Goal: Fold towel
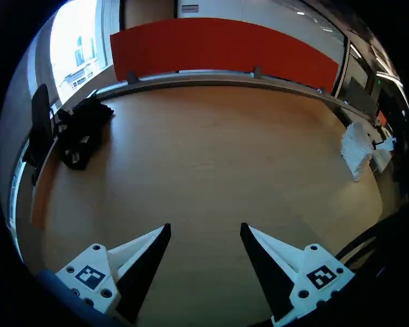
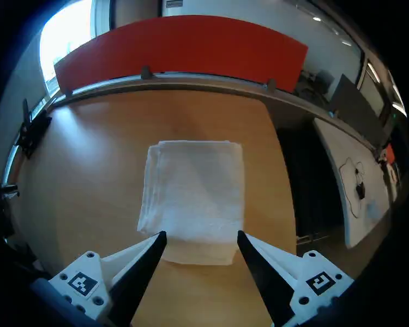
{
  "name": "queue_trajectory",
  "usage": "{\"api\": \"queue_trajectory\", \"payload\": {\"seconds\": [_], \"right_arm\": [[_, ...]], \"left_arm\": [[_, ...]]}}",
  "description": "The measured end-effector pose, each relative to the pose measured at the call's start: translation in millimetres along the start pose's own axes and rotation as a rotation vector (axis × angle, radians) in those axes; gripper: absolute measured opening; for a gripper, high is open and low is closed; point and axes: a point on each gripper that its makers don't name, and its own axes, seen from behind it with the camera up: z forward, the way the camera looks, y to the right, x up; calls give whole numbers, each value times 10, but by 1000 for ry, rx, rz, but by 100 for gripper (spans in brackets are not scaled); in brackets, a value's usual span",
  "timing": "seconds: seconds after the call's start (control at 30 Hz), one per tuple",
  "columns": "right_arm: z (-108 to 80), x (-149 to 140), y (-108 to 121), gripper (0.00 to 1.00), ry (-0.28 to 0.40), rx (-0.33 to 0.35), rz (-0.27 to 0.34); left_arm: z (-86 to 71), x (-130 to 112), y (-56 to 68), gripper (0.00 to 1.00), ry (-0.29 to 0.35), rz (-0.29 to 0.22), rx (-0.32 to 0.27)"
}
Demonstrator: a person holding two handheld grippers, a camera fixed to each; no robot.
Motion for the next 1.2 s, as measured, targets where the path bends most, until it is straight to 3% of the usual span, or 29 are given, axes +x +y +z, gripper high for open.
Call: {"api": "queue_trajectory", "payload": {"seconds": [0.27, 0.87, 1.2], "right_arm": [[-29, 119, -50, 100, 68, -19, 37], [-311, 676, -153, 100, 423, -148, 88], [-408, 722, -263, 100, 499, -156, 90]], "left_arm": [[-27, 142, -72, 94, 31, 9, 21], [-79, 375, -152, 94, 89, -12, 47], [-143, 588, -181, 94, 174, -11, 59]]}}
